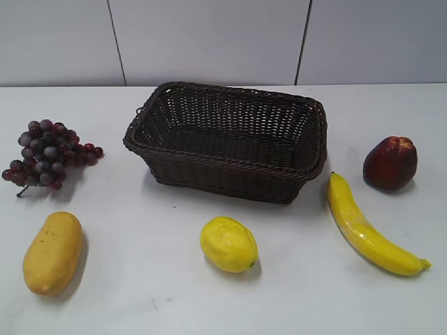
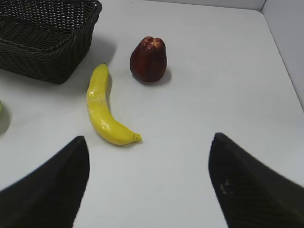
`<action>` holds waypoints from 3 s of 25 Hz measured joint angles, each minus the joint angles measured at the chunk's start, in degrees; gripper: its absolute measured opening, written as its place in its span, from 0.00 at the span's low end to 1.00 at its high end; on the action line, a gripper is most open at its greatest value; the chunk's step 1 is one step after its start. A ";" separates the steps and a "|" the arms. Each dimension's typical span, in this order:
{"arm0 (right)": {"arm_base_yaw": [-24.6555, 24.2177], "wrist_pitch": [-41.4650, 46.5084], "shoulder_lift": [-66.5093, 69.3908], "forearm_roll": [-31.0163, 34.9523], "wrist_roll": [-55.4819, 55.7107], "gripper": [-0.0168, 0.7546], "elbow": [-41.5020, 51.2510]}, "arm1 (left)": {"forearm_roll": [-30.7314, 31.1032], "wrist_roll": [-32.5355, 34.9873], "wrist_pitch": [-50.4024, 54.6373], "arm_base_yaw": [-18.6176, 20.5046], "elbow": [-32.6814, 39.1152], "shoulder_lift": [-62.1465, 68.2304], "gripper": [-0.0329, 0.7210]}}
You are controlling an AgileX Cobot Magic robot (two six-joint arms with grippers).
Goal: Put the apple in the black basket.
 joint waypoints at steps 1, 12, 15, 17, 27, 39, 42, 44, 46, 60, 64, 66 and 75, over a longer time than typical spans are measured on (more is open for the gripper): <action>0.00 0.00 0.00 0.00 0.00 0.79 0.00 | 0.00 0.00 0.00 0.00 0.00 0.00 0.62; 0.00 0.06 0.00 0.50 0.00 0.79 0.00 | 0.00 0.00 0.00 0.00 0.00 0.00 0.62; 0.00 0.06 0.00 0.50 0.00 0.79 0.00 | 0.00 0.00 0.00 0.00 0.00 0.00 0.62; 0.00 0.01 0.00 1.05 0.00 0.79 0.00 | 0.00 0.00 0.00 0.00 0.00 0.00 0.62; 0.00 -25.86 15.67 1.40 0.00 0.79 -1.27 | 0.00 0.00 0.00 0.00 0.00 0.00 0.62; 0.00 -37.58 63.35 1.40 1.50 0.89 -11.60 | 0.00 0.00 0.00 0.00 0.00 0.00 0.62; 0.00 -31.22 76.76 1.40 3.61 0.89 -21.05 | 0.00 0.00 0.00 0.00 0.00 0.00 0.62; 0.00 -27.09 84.11 1.32 4.83 0.89 -27.86 | 0.00 0.00 0.00 0.00 0.00 0.00 0.62; 0.00 -23.14 90.79 0.88 6.19 0.89 -33.47 | 0.00 0.00 0.00 0.00 0.00 0.00 0.62; -0.40 -11.07 113.70 -4.72 12.97 0.88 -50.02 | 0.00 0.00 0.00 0.00 0.00 0.00 0.62; -0.40 -10.67 116.07 -3.84 13.03 0.84 -50.02 | 0.00 0.00 0.00 0.00 0.00 0.00 0.62; -0.40 -10.60 116.19 -3.85 13.03 0.79 -50.13 | 0.00 0.00 0.00 0.00 0.00 0.00 0.62; -0.40 -2.95 115.02 -3.42 9.81 0.78 -58.00 | 0.00 0.00 0.00 0.00 0.00 0.00 0.62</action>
